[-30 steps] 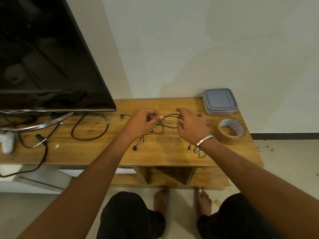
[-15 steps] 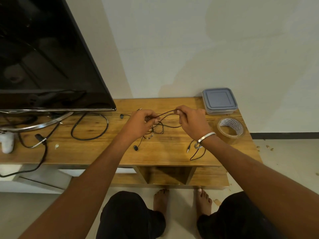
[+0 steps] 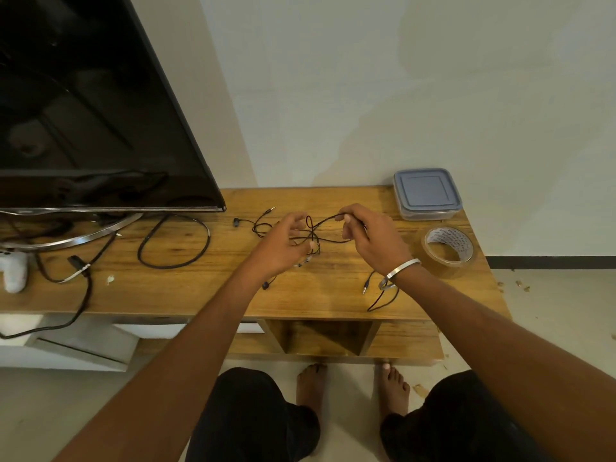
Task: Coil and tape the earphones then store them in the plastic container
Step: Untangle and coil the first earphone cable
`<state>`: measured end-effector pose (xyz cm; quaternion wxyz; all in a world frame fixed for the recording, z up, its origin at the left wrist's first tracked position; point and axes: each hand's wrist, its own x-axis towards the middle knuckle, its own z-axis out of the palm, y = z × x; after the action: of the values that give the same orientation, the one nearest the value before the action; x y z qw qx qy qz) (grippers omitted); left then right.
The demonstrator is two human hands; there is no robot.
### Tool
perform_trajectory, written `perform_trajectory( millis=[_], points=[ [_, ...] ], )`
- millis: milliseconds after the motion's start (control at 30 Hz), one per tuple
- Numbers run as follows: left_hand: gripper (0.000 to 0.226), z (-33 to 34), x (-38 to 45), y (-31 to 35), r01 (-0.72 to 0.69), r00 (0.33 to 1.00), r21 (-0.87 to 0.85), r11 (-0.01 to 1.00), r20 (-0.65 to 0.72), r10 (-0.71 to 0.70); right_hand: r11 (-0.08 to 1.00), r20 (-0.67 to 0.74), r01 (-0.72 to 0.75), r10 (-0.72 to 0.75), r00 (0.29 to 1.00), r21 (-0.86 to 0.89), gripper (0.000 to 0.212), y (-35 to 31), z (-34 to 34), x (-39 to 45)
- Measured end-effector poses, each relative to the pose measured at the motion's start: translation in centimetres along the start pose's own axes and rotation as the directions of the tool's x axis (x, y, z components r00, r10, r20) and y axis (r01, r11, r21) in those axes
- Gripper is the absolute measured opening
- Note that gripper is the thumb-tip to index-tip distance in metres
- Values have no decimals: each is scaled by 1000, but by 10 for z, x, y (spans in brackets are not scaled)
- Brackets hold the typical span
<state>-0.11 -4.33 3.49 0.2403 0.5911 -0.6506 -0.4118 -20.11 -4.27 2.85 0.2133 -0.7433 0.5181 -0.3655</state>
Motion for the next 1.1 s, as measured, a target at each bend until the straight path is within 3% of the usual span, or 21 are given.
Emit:
perform_trajectory(
  millis=[167, 333, 500, 833, 1000, 1100],
  points=[
    [65, 23, 1, 2, 62, 998, -83, 995, -21, -64, 1000, -33, 16, -15, 999, 22, 19, 0, -1, 0],
    [32, 19, 4, 1, 37, 993, -89, 995, -110, -47, 997, -33, -5, 2, 999, -73, 20, 8, -6, -3],
    [10, -2, 4, 4, -88, 966, -17, 996, -246, 81, 951, -35, -135, 130, 991, -279, 20, 16, -9, -3],
    [21, -25, -2, 6, -142, 971, -7, 990, -197, 138, 832, -31, -297, 321, 947, -469, 24, 19, -10, -4],
    [17, -17, -2, 5, -151, 969, -27, 988, -202, 143, 763, 86, -275, 395, 915, -585, 26, 14, -2, -1],
    [15, -10, 1, 7, -157, 973, -3, 988, -169, 155, 874, 201, -186, 301, 932, -448, 41, 6, 4, 0]
  ],
)
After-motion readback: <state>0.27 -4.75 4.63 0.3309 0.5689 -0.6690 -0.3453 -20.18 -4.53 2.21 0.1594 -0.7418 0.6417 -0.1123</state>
